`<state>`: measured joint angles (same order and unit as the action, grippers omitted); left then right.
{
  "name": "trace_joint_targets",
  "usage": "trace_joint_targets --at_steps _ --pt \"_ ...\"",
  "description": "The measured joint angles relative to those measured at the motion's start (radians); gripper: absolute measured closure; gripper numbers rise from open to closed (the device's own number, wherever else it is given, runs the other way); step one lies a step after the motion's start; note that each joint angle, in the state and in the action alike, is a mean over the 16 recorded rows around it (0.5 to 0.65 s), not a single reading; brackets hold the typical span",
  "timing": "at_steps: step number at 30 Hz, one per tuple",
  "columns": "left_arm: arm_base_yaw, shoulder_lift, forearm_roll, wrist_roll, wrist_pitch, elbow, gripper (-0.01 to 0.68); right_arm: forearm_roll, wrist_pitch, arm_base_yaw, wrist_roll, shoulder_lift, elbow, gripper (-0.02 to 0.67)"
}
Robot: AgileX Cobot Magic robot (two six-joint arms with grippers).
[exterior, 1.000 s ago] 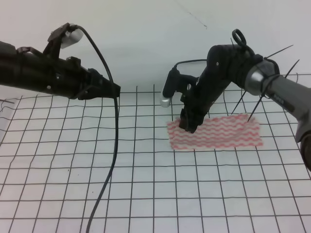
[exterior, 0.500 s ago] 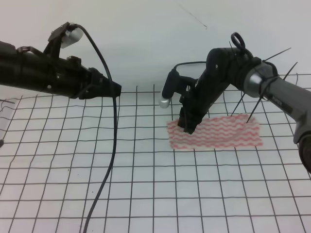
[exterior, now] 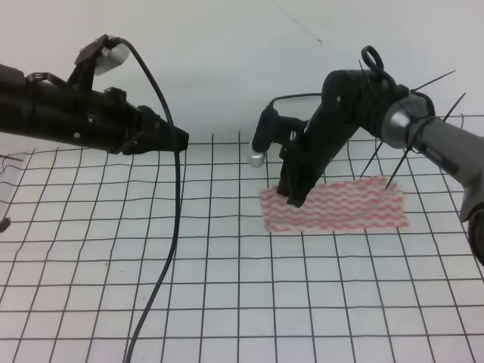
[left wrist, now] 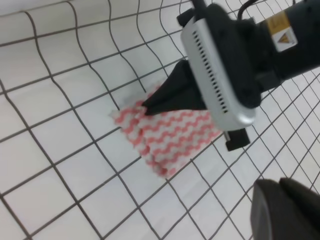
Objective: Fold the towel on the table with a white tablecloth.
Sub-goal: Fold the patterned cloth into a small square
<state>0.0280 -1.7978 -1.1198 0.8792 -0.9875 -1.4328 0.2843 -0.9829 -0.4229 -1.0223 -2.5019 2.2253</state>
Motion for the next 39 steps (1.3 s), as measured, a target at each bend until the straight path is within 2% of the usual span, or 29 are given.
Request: trace_joint_targets --at_steps 22,27,33,37,39 --pt "0.000 0.000 0.000 0.003 0.003 0.000 0.673 0.109 0.024 -0.017 -0.079 -0.006 0.000 0.634" --pt "0.000 0.000 0.000 0.003 0.002 0.000 0.673 0.111 0.032 -0.019 -0.070 -0.013 0.000 0.569" --pt "0.000 0.000 -0.003 0.003 -0.004 0.000 0.673 0.107 0.031 -0.019 -0.029 0.013 -0.001 0.457" --pt "0.004 0.000 -0.012 0.009 -0.013 0.000 0.673 0.076 0.020 -0.014 0.059 0.057 -0.001 0.391" --pt "0.009 0.001 -0.018 0.015 -0.017 0.000 0.673 0.053 0.005 -0.006 0.120 0.086 -0.001 0.379"
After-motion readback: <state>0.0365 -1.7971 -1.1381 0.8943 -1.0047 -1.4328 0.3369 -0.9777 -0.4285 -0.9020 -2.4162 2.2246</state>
